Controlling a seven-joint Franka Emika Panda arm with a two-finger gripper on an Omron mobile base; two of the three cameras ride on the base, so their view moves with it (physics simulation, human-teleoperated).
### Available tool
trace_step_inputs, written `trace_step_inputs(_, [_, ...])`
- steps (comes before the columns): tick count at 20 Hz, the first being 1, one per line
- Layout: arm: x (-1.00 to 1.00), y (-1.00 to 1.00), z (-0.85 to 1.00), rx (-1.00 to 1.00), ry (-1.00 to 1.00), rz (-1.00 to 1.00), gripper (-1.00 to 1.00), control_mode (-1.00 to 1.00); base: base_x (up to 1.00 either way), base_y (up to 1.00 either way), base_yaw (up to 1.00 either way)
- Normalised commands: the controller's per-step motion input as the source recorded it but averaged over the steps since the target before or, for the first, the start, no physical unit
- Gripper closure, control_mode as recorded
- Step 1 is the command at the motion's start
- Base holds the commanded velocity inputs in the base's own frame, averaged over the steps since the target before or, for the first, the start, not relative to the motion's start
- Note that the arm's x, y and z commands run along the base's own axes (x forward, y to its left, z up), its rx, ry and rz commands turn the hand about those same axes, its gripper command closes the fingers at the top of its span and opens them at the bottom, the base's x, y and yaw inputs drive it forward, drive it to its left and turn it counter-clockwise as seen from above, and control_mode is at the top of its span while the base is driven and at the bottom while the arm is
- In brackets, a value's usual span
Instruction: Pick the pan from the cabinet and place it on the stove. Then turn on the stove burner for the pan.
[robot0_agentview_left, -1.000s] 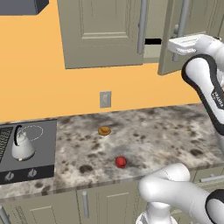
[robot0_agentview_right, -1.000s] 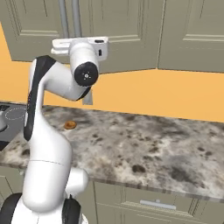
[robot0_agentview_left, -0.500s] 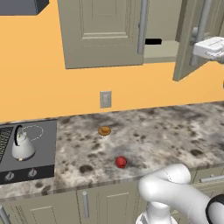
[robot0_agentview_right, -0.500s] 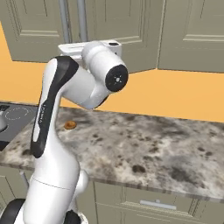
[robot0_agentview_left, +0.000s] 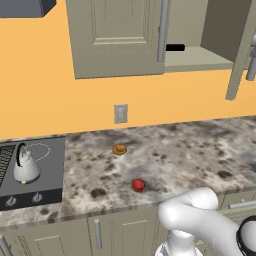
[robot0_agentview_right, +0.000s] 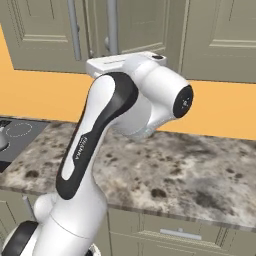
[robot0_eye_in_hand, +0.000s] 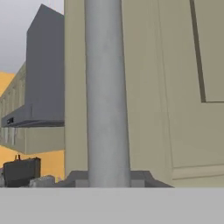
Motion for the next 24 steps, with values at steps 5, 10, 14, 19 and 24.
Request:
trace_step_inputs(5, [-0.07, -0.37, -0.37, 0.04, 0.01, 0.07, -1.00, -1.00, 0.00, 0.00, 0.00])
trace_step_inputs(10, [-0.04, 0.00, -0.28, 0.00, -0.01, 0.05, -1.00, -1.00, 0.00, 0.00, 0.00])
trace_step_inputs(14, [-0.75, 0.01, 0.00, 0.00, -0.21, 0.00, -1.00, -1.00, 0.00, 0.00, 0.00])
trace_step_inputs(19, [-0.78, 0.45, 0.00, -0.05, -0.23, -0.04, -1.00, -1.00, 0.00, 0.00, 0.00])
trace_step_inputs(24, [-0.36, 0.84, 0.00, -0.10, -0.16, -0.04, -1.00, -1.00, 0.00, 0.00, 0.00])
